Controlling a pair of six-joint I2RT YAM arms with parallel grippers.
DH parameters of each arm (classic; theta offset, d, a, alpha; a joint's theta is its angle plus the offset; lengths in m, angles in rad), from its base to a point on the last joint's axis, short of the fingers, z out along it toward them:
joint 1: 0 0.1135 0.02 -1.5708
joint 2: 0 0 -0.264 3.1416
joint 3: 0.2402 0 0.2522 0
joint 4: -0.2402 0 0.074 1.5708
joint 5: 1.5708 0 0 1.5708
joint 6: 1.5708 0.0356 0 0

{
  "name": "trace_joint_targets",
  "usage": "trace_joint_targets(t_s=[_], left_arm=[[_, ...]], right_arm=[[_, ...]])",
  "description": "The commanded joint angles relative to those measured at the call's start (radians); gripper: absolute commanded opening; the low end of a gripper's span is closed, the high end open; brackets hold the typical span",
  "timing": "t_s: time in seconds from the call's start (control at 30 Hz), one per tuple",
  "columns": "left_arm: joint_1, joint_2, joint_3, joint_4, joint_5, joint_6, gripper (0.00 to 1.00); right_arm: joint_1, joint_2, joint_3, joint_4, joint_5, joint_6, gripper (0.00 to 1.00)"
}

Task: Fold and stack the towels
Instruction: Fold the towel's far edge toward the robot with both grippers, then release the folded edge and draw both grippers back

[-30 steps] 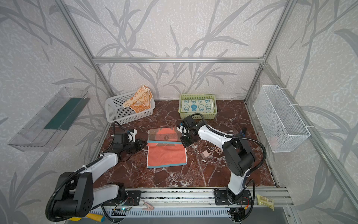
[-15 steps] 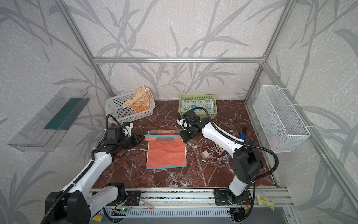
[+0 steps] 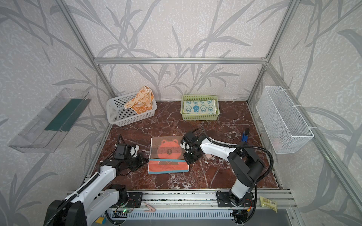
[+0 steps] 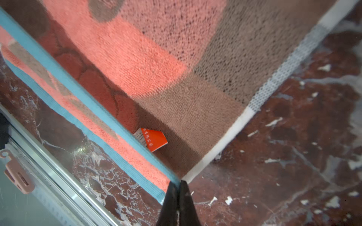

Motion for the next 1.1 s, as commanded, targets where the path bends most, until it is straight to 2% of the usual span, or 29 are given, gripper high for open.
trace_joint_targets(t_s=[0.0, 0.27, 0.63, 0.87, 0.9, 0.93, 1.03, 1.07], left_arm=[[-0.002, -0.02, 0.038, -0.015, -0.045, -0.016, 0.0], [-0.052, -0.085, 0.059, -0.081, -0.081, -0.043, 0.0], [-0.133, -0.193, -0.012, -0.117, -0.166, -0.144, 0.0], [-0.161, -0.146, -0.047, -0.113, -0.191, -0.172, 0.0], [-0.165, -0.148, -0.052, -0.113, -0.192, -0.181, 0.0], [-0.169, -0.156, -0.057, -0.116, -0.197, -0.192, 0.05], [-0.176, -0.212, -0.075, -0.126, -0.199, -0.23, 0.17], [-0.176, -0.235, -0.082, -0.126, -0.198, -0.244, 0.21]], right_arm=[[0.002, -0.036, 0.052, -0.018, 0.028, 0.011, 0.0], [0.015, -0.099, 0.07, -0.091, 0.05, -0.007, 0.0], [0.027, -0.126, -0.027, -0.049, 0.037, 0.002, 0.0], [0.036, -0.095, -0.064, -0.009, 0.0, -0.015, 0.0], [0.036, -0.097, -0.07, -0.003, -0.007, -0.02, 0.01], [0.036, -0.103, -0.074, -0.003, -0.009, -0.026, 0.07], [0.036, -0.13, -0.066, -0.016, -0.027, -0.057, 0.3], [0.036, -0.141, -0.061, -0.023, -0.033, -0.069, 0.33]])
